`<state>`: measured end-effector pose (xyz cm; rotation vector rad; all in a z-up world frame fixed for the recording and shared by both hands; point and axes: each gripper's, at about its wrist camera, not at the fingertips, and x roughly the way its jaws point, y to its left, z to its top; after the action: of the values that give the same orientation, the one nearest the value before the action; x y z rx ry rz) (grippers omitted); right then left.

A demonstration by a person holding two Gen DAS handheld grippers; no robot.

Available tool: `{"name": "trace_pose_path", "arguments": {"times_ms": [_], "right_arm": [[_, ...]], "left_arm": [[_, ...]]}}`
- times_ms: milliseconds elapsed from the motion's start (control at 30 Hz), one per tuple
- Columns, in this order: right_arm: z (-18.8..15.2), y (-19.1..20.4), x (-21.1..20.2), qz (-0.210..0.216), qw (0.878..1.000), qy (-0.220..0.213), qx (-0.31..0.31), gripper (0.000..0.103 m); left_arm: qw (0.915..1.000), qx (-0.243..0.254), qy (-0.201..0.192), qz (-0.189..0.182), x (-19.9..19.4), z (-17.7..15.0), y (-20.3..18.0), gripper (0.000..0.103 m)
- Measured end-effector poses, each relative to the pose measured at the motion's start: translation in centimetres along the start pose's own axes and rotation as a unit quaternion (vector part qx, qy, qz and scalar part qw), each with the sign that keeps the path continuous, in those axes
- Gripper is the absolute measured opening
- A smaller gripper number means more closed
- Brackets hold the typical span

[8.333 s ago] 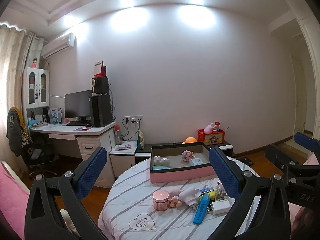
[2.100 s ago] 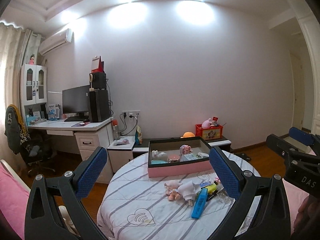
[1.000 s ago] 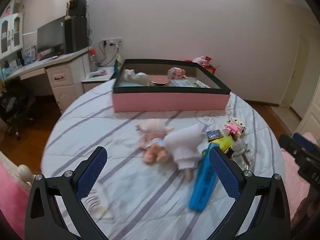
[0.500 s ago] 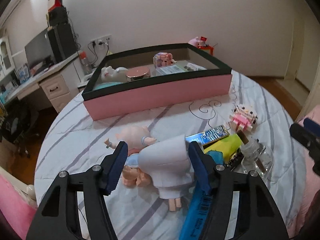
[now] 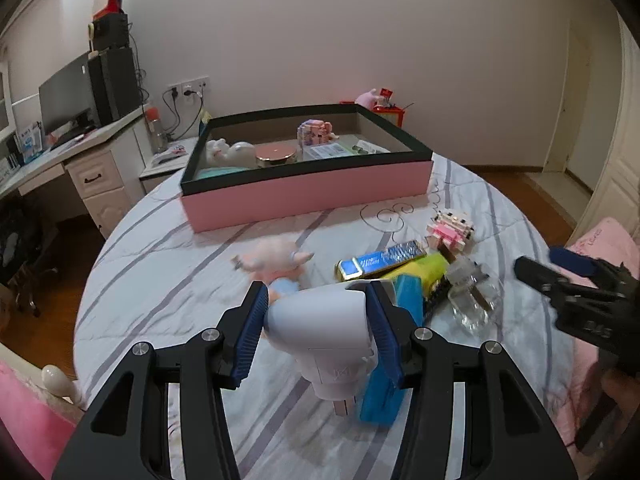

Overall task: Organize rigid objects
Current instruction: 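Grasp the white plastic device with the left tool while the right tool grasps the clear glass bottle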

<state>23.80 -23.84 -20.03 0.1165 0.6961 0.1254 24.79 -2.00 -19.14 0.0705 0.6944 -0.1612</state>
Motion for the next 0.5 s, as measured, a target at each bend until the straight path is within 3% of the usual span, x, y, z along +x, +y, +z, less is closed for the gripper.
{"name": "trace_pose_path", "arguments": {"times_ms": [200,333,500], "right_arm": [[-0.6,3.5,1.4,0.03,0.998,0.035,-0.05,0.084],[-0.7,4.9,2.6,0.023,0.995,0.056,-0.078,0.084],[-0.8,4.8,3.7,0.029,0.995,0.068,-0.068,0.083]], "left_arm": [[0.9999,-0.007,0.009,-0.006,-2.0,-2.3,2.0,0.052],[0.9993,-0.021,0.031,-0.005,-1.4,-4.1,3.6,0.052],[0.9974,-0.051,0.041,-0.031,-0.3,-5.2,5.2,0.056]]}}
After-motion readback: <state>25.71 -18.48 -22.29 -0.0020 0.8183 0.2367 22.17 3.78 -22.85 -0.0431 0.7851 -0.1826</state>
